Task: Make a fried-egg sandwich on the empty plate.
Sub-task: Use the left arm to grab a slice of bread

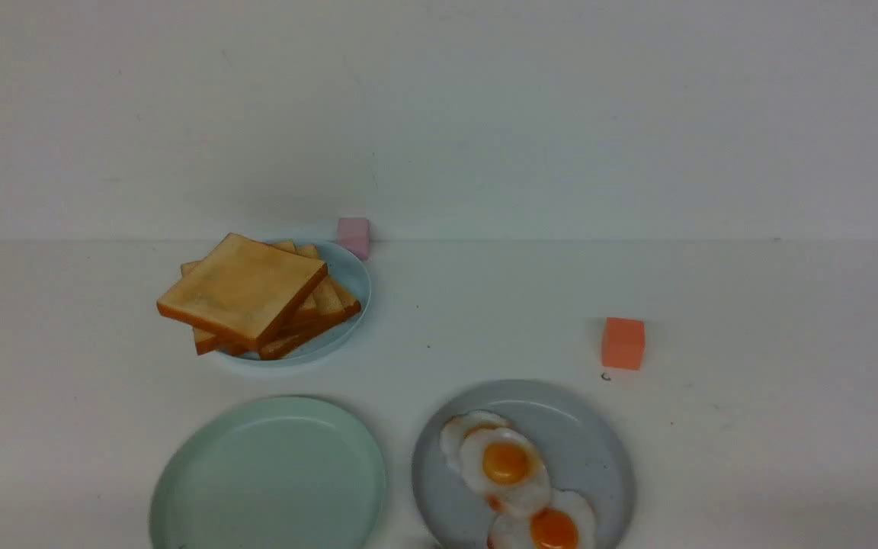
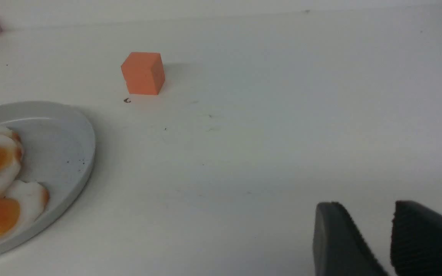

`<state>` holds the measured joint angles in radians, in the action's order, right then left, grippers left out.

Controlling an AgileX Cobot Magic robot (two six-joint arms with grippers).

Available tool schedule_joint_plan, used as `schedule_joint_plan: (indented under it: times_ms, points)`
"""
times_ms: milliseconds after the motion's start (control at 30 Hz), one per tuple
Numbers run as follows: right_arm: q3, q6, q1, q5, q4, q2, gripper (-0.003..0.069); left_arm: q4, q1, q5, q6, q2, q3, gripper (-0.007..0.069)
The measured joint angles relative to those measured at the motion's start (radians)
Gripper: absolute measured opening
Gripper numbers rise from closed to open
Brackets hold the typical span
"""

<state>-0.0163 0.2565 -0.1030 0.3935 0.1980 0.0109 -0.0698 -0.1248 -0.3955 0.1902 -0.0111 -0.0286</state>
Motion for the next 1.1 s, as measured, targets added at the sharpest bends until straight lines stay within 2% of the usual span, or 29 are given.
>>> schedule_joint_plan:
  times_ms: [1100]
  points:
    - [0.000,0.000,0.000,0.000,0.001,0.000,0.0241,-0.013,0.000,0.000,0.000,0.000,0.000,0.0238]
